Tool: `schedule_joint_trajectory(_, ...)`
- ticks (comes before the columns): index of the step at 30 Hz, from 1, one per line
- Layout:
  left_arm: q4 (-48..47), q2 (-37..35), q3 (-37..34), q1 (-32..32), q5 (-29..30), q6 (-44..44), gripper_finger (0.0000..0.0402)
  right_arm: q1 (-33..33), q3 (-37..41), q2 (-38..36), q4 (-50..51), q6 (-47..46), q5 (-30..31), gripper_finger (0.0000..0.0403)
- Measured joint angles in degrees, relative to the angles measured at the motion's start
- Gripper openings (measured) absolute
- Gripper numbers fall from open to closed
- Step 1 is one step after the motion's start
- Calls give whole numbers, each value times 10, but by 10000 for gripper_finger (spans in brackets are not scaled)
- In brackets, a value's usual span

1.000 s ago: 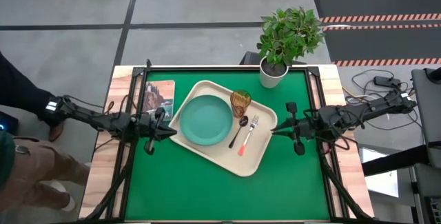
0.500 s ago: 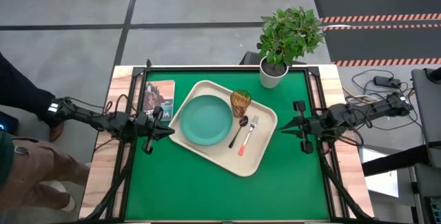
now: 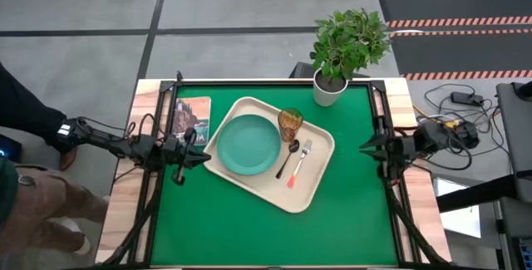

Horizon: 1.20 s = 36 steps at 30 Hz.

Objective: Pick and place plate/cup/fork/spoon on tray
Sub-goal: Return to Home Position

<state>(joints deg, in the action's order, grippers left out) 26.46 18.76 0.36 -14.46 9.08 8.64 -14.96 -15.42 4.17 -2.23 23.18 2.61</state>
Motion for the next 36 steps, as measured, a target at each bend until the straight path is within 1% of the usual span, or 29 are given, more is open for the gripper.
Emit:
schedule_joint_trajectory(4,0,-1,0,0,0,0,0,0,10,-41,33,-8,2,27)
schedule_joint_trajectory(10,0,2,-1,0,3,-1,0,0,16,-33,36,-12,-7,27)
schedule_joint_trajectory(12,1,3,-1,0,4,-1,0,0,23,-37,37,-13,-19,27)
schedule_joint_trajectory(16,1,9,-1,0,4,-1,0,0,47,-41,36,-9,-68,27)
schedule_joint_trajectory(19,0,17,-1,0,4,-1,0,0,76,-40,9,-26,-74,27)
schedule_joint_trajectory(22,1,26,-1,0,4,-1,0,0,117,-42,-39,-36,-73,27)
schedule_joint_trajectory(24,0,33,-1,0,4,-1,0,0,146,-42,-71,-59,-73,26)
schedule_joint_trajectory(26,0,40,-1,0,4,-1,0,0,147,-37,-48,-81,-73,26)
schedule_joint_trajectory(28,0,47,-1,0,4,-1,0,0,147,-30,-34,-97,-67,26)
schedule_joint_trajectory(32,0,64,-1,0,4,-1,0,0,147,-26,-30,-108,-20,26)
schedule_joint_trajectory(36,0,80,-1,0,4,-1,0,0,147,-24,3,-31,54,27)
